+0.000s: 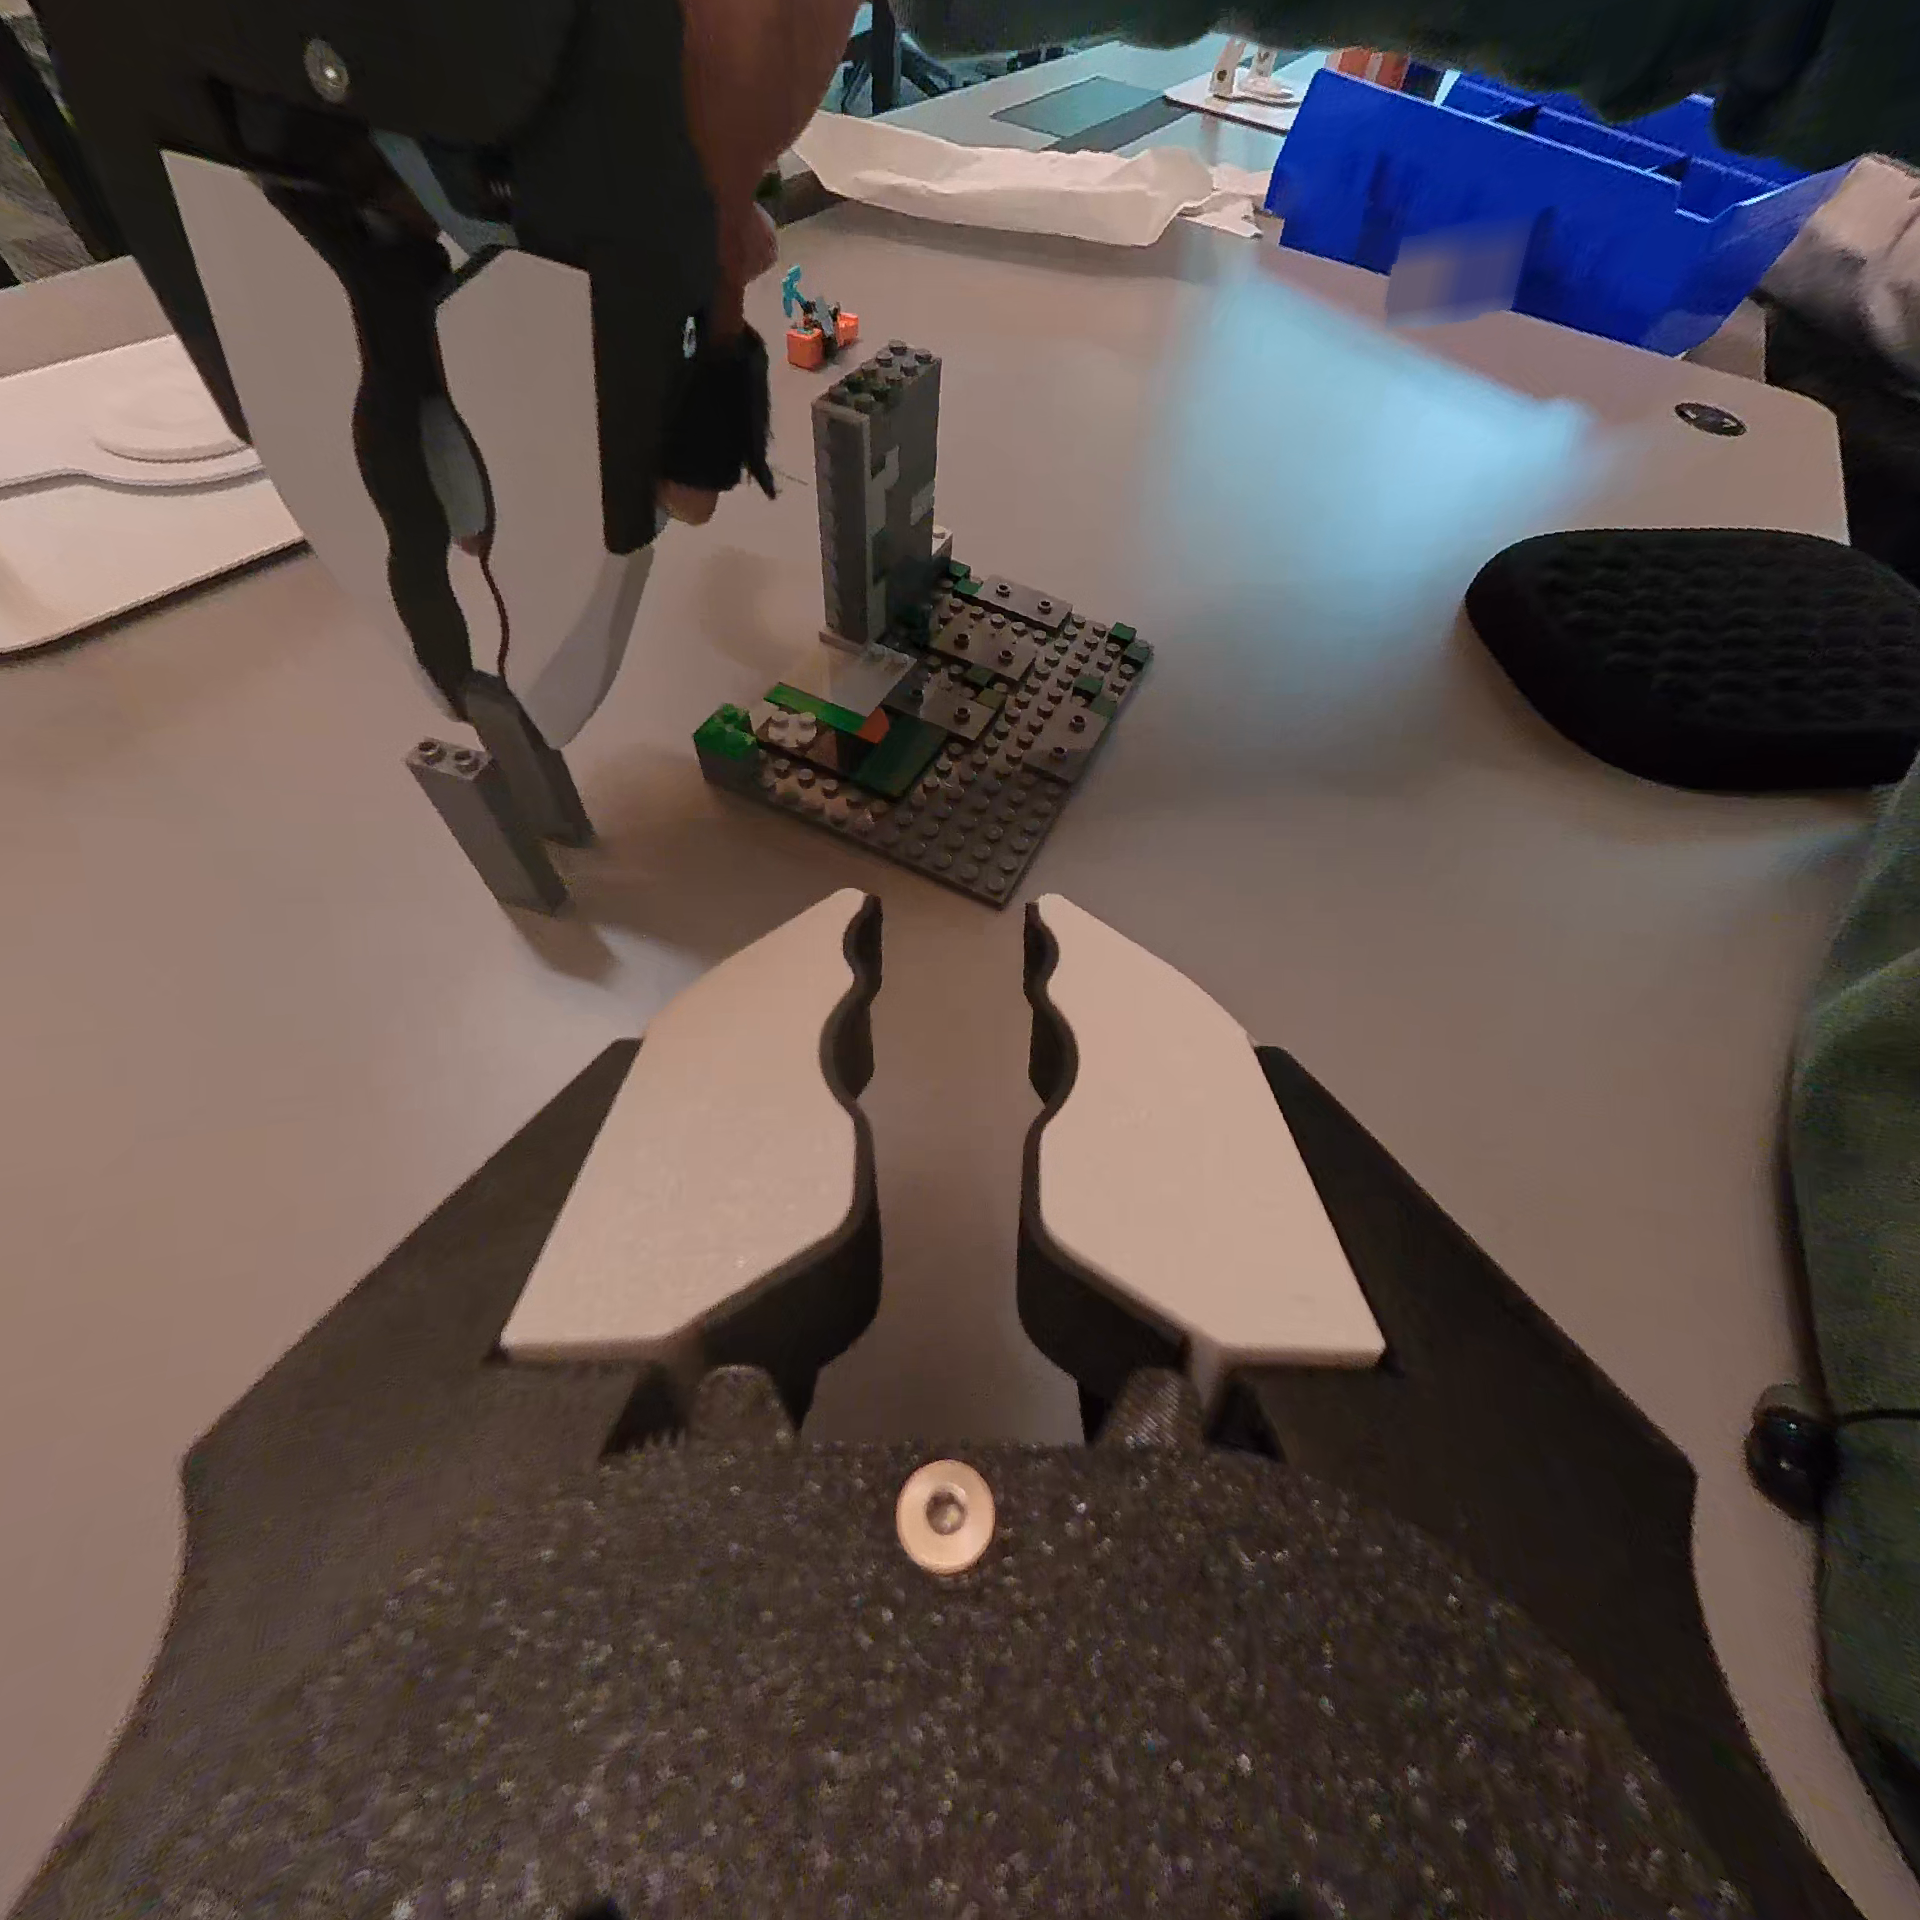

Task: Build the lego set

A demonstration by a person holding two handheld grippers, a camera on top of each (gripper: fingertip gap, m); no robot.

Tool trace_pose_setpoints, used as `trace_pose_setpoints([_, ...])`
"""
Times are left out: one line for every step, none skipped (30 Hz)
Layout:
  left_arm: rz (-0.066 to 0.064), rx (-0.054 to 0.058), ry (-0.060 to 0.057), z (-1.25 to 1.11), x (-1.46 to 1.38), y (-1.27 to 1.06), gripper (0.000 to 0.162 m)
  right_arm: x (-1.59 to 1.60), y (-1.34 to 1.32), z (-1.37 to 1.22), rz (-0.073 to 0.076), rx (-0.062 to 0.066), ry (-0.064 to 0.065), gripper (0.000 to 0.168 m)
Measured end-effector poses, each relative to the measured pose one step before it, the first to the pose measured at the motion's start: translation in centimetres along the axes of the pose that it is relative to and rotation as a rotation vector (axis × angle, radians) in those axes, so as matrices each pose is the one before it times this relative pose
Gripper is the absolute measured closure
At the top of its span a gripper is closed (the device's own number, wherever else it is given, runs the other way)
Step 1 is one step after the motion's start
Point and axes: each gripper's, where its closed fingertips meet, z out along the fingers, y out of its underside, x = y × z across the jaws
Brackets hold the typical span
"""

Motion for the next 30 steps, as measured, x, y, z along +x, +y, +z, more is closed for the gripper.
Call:
trace_pose_setpoints([-0.0021,0.0001,0.0026,0.000,0.012,0.017,0.137,0.004,-0.192,0.078,0.0036,0.0102,-0.0067,0.151])
trace_pose_setpoints([-0.0018,-0.0005,0.0027,0.008,0.013,0.031,0.137,-0.004,-0.181,0.062,0.0041,0.0098,-0.0071,0.151])
trace_pose_setpoints([-0.0012,-0.0008,0.0027,0.005,0.032,0.026,0.137,0.036,-0.117,0.053,0.0029,0.0067,-0.0037,0.151])
trace_pose_setpoints([-0.0003,-0.0002,0.0014,0.000,0.005,0.023,0.137,0.052,-0.070,0.063,0.0016,0.0051,-0.0013,0.151])
trace_pose_setpoints([0.0006,0.0002,0.0010,0.000,0.027,0.011,0.137,0.010,-0.063,0.047,0.0010,0.0048,-0.0026,0.151])
trace_pose_setpoints([0.0010,0.0004,0.0009,-0.012,0.011,-0.009,0.137,-0.023,-0.045,0.028,0.0017,0.0039,-0.0046,0.151])
trace_pose_setpoints([0.0004,-0.0003,0.0011,0.008,0.023,0.011,0.137,-0.024,-0.018,0.002,0.0019,0.0021,-0.0038,0.151])
trace_pose_setpoints([-0.0003,-0.0007,0.0017,0.002,0.014,0.016,0.137,0.004,0.025,0.004,0.0009,0.0008,-0.0020,0.151])
trace_pose_setpoints([-0.0006,-0.0011,0.0021,0.014,0.015,0.025,0.137,0.005,0.042,-0.015,0.0008,-0.0001,-0.0012,0.151])
trace_pose_setpoints([-0.0004,-0.0010,0.0019,0.012,0.019,0.026,0.137,0.018,0.055,-0.021,0.0013,-0.0004,-0.0006,0.151])
trace_pose_setpoints([-0.0003,-0.0009,0.0010,0.009,0.008,0.015,0.137,0.008,0.066,-0.013,0.0015,0.0004,-0.0003,0.151])
trace_pose_setpoints([0.0001,-0.0008,0.0007,0.007,0.010,0.015,0.137,0.003,0.055,-0.018,0.0011,0.0010,-0.0002,0.151])
trace_pose_setpoints([0.0004,-0.0006,0.0007,0.000,0.005,0.017,0.137,0.001,0.047,-0.005,0.0009,0.0010,0.0003,0.151])
trace_pose_setpoints([0.0002,-0.0003,0.0007,0.007,0.012,0.000,0.137,0.006,0.036,-0.012,0.0012,0.0009,0.0007,0.151])
trace_pose_setpoints([-0.0002,-0.0004,0.0002,0.001,0.002,0.015,0.137,0.017,0.038,-0.001,0.0014,0.0011,0.0009,0.151])
trace_pose_setpoints([-0.0006,-0.0002,0.0003,-0.003,-0.005,0.013,0.137,0.015,0.019,-0.002,0.0014,0.0022,0.0008,0.151])
trace_pose_setpoints([-0.0008,0.0001,0.0002,-0.006,-0.005,0.000,0.137,0.000,0.011,0.002,0.0015,0.0028,0.0004,0.151])
trace_pose_setpoints([-0.0003,0.0009,-0.0004,-0.024,-0.011,-0.010,0.137,-0.021,0.023,-0.007,0.0010,0.0010,0.0000,0.151])
trace_pose_setpoints([0.0019,0.0030,-0.0015,-0.054,0.012,-0.044,0.138,-0.023,0.072,-0.100,-0.0012,-0.0032,0.0001,0.151])
trace_pose_setpoints([0.0054,0.0062,-0.0022,-0.111,0.052,-0.130,0.138,0.027,0.028,-0.377,-0.0042,-0.0046,0.0044,0.151])
trace_pose_setpoints([0.0087,0.0067,-0.0020,-0.140,0.108,-0.149,0.140,0.056,-0.312,-0.837,-0.0047,0.0111,0.0091,0.151])
trace_pose_setpoints([0.0117,0.0035,-0.0022,-0.110,0.124,-0.086,0.141,-0.068,-0.958,-1.292,-0.0026,0.0407,0.0039,0.152])
trace_pose_setpoints([0.0131,-0.0002,-0.0036,-0.034,0.065,-0.012,0.144,-0.150,-1.548,-1.519,-0.0031,0.0570,0.0034,0.152])
trace_pose_setpoints([0.0108,-0.0046,-0.0048,0.062,0.018,0.039,0.145,-0.081,-1.944,-1.467,-0.0114,0.0539,0.0132,0.152])
trace_pose_setpoints([0.0082,-0.0081,-0.0037,0.125,-0.017,0.072,0.147,-0.090,-2.274,-1.235,-0.0208,0.0515,0.0170,0.152])
trace_pose_setpoints([0.0073,-0.0066,-0.0045,0.126,-0.025,0.055,0.149,-0.164,-2.589,-0.856,-0.0205,0.0570,0.0096,0.152])
trace_pose_setpoints([0.0070,-0.0032,-0.0084,0.066,-0.056,0.014,0.151,-0.267,-2.669,-0.361,-0.0130,0.0559,-0.0024,0.152])
trace_pose_setpoints([0.0069,0.0001,-0.0134,-0.032,-0.089,-0.040,0.155,-0.290,-2.498,0.160,-0.0102,0.0460,-0.0078,0.152])
trace_pose_setpoints([0.0099,0.0075,-0.0143,-0.143,-0.063,-0.162,0.157,-0.169,-2.263,0.620,-0.0123,0.0380,-0.0032,0.152])
trace_pose_setpoints([0.0111,0.0116,-0.0138,-0.263,-0.015,-0.263,0.160,-0.143,-2.045,0.953,-0.0122,0.0365,-0.0058,0.152])
